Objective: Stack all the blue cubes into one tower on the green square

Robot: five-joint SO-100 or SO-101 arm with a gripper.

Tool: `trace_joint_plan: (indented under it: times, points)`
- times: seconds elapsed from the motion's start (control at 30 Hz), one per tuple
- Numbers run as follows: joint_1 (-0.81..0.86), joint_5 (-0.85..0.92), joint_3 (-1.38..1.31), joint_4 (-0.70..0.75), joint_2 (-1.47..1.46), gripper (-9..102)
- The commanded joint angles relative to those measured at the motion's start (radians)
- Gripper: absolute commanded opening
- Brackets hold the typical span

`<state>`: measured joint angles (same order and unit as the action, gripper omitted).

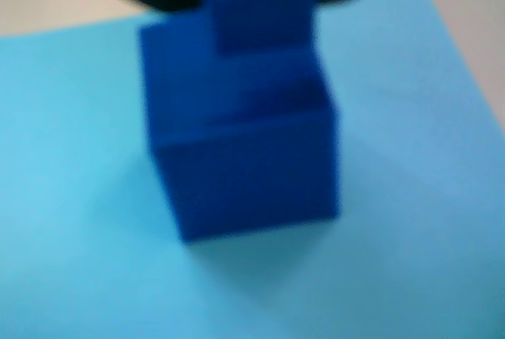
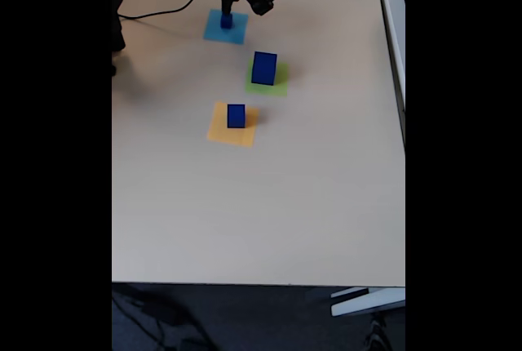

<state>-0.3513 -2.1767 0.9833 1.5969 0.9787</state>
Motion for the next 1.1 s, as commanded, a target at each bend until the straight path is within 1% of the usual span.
trace_joint_plan:
  times: [0.0, 1.07]
  points:
    - [-0.003, -0.005, -0.003, -0.009, 0.006, 0]
    - [0.015, 0.020, 0.011, -0.015, 0.008, 0]
